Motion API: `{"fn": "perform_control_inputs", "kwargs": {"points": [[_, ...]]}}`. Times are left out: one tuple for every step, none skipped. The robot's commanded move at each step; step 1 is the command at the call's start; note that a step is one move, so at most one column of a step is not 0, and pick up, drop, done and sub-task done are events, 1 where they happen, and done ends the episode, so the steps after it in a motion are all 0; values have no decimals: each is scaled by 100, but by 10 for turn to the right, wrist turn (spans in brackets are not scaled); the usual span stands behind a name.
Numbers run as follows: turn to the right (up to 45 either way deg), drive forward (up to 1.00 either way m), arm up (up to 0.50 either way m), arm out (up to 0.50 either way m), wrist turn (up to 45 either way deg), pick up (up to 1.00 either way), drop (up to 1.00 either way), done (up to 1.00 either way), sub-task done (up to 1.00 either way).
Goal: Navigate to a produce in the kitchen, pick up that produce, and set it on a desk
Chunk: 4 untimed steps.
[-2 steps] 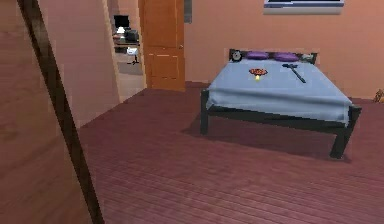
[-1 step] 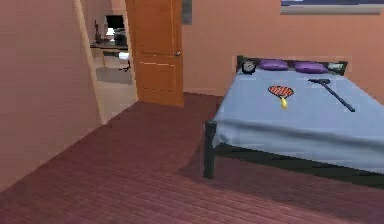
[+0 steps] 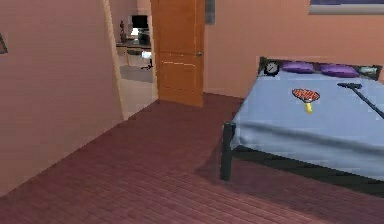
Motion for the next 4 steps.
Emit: {"fn": "perform_control_inputs", "kwargs": {"points": [[0, 50, 0, 0, 0, 0, 0, 0, 0], [-180, 0, 0, 0, 0, 0, 0, 0, 0], [0, 100, 0, 0, 0, 0, 0, 0, 0], [0, 20, 0, 0, 0, 0, 0, 0, 0]]}}
